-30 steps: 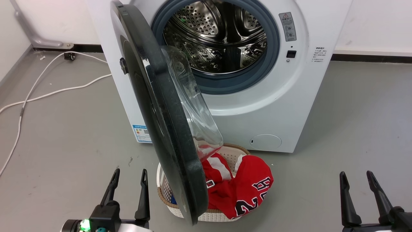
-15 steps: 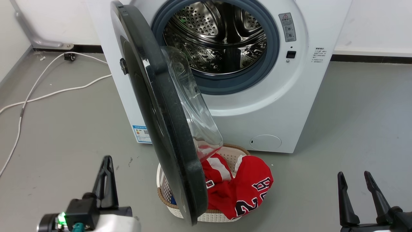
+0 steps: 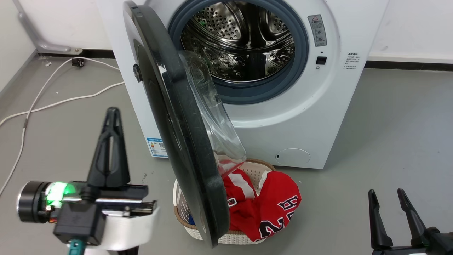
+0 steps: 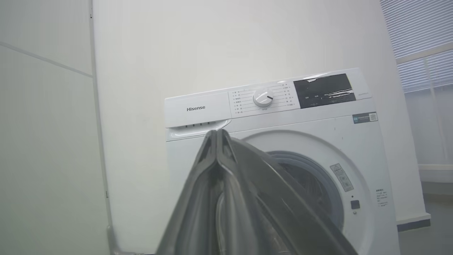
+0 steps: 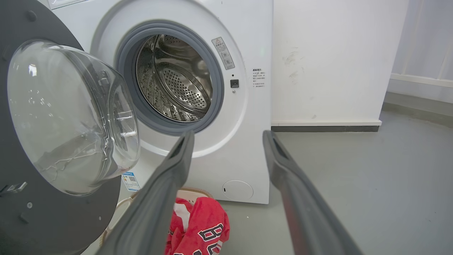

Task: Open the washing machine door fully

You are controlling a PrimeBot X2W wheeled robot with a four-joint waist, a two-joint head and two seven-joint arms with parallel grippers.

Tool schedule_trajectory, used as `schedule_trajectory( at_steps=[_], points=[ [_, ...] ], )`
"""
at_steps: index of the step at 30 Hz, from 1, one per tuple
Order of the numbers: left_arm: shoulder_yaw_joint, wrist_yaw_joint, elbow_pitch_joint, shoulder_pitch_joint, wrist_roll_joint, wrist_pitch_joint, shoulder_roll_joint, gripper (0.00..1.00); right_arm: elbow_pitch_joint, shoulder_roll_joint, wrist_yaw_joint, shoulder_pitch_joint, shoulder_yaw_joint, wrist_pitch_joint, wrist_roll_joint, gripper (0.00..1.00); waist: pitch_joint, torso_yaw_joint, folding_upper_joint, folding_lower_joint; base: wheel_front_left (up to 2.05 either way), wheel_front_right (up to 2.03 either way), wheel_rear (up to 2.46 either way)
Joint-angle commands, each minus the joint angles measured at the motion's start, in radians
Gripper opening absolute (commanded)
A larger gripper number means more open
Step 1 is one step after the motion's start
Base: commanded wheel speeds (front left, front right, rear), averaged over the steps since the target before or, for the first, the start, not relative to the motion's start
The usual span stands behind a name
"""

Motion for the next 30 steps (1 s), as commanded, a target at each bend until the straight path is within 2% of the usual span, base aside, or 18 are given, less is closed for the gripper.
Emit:
schedule_trajectory(
  at_steps=[1, 10, 30],
  points=[
    [-0.016, -0.007, -0.011, -0.013, 0.013, -0.002, 0.005, 0.0, 0.004, 0.004, 0.0, -0.006, 0.002, -0.002, 0.006, 1.0, 0.0, -0.001, -0.0001, 0.0, 0.0, 0.0, 0.0],
    [-0.199, -0.025, -0.073, -0.038, 0.054, -0.002, 0.005, 0.0, 0.017, 0.004, 0.0, -0.004, 0.011, -0.002, 0.013, 1.0, 0.001, -0.004, -0.0001, 0.0, 0.0, 0.0, 0.0],
    [-0.533, -0.06, 0.015, -0.06, 0.051, -0.002, -0.003, 0.0, 0.037, 0.004, 0.0, -0.018, 0.016, -0.002, 0.028, 1.0, 0.012, 0.007, -0.0001, 0.0, 0.0, 0.0, 0.0]
  ],
)
